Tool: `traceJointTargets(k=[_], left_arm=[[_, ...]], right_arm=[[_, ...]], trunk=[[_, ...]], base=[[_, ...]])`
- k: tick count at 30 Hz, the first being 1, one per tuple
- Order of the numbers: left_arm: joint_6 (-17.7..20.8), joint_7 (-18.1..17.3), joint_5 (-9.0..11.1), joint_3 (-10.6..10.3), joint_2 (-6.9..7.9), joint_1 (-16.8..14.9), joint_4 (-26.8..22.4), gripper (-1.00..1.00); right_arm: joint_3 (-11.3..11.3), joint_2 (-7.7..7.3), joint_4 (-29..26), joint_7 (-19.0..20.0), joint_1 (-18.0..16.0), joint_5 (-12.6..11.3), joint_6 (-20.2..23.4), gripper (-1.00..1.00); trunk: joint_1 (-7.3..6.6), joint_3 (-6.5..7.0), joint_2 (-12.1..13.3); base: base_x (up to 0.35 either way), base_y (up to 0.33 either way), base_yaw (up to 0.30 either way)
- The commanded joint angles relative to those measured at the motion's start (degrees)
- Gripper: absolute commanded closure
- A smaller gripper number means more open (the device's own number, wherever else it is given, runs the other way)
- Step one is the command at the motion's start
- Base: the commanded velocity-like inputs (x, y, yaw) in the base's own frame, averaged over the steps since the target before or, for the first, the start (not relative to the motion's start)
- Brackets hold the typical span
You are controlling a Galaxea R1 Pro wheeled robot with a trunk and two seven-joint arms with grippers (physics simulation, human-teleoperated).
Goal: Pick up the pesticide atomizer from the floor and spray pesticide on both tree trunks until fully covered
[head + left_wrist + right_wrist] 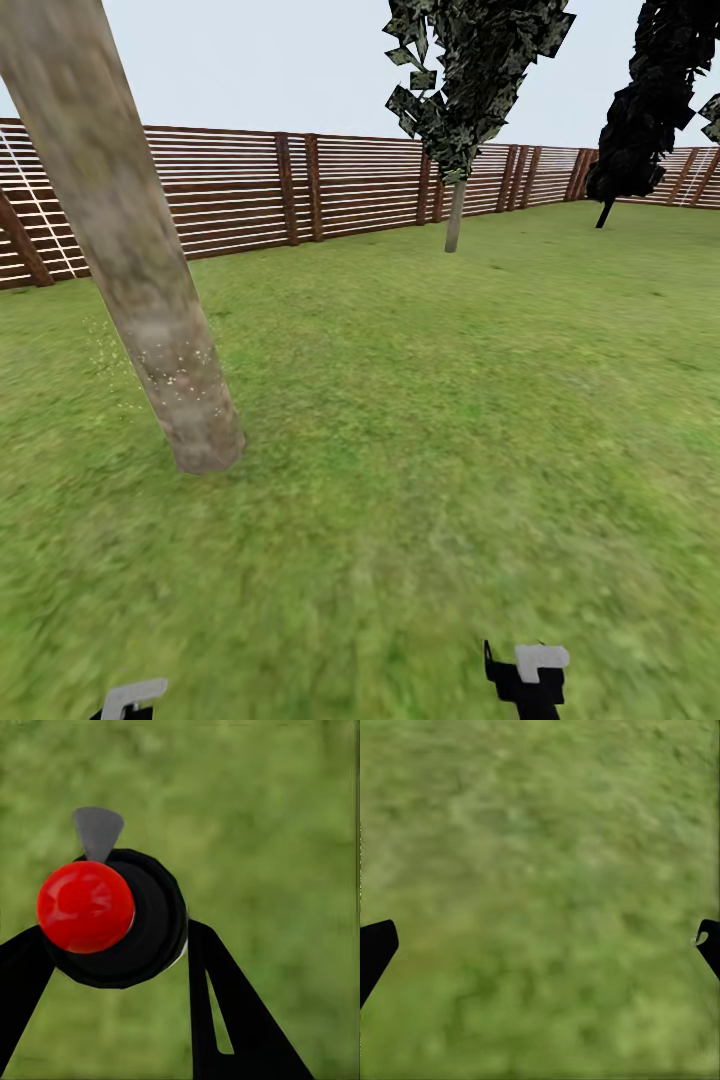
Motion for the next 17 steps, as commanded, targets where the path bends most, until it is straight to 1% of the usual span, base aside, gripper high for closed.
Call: traceJointTargets(k=[1, 5, 9, 10, 12, 17], left_arm=[[-0.29, 0.29, 0.32, -0.48, 0.02, 0.0, 0.04, 1.0], [-0.38, 0.3, 0.27, -0.48, -0.01, 0.06, 0.07, 1.0], [-0.43, 0.28, 0.31, -0.42, 0.07, 0.06, 0.02, 1.0], [-0.44, 0.26, 0.33, -0.41, 0.09, 0.06, 0.03, 1.0], [-0.41, 0.25, 0.2, -0.44, 0.13, 0.06, 0.11, 1.0], [-0.45, 0.24, 0.08, -0.49, 0.05, 0.14, 0.41, 1.0]], right_arm=[[0.51, 0.08, -0.06, -0.39, -0.02, -0.21, -0.04, -1.0], [0.52, 0.13, 0.08, -0.15, 0.25, 0.38, 0.24, -1.0], [0.53, 0.21, 0.12, -0.11, 4.42, 0.44, 0.3, -1.0], [0.51, 0.19, 0.12, -0.11, 4.95, 0.43, 0.3, -1.0], [0.56, 0.23, 0.06, -0.11, 5.54, 0.39, 0.3, -1.0], [0.57, 0.2, 0.06, -0.11, 5.65, 0.41, 0.3, -1.0]], trunk=[[-0.01, -0.04, -0.02], [-0.01, -0.04, -0.02], [-0.01, -0.04, -0.02], [-0.01, -0.04, -0.02], [-0.01, -0.04, -0.02], [-0.01, -0.04, -0.02]], base=[[0.0, 0.0, 0.0], [0.0, 0.0, 0.0], [0.0, 0.0, 0.0], [0.0, 0.0, 0.0], [0.0, 0.0, 0.0], [0.0, 0.0, 0.0]])
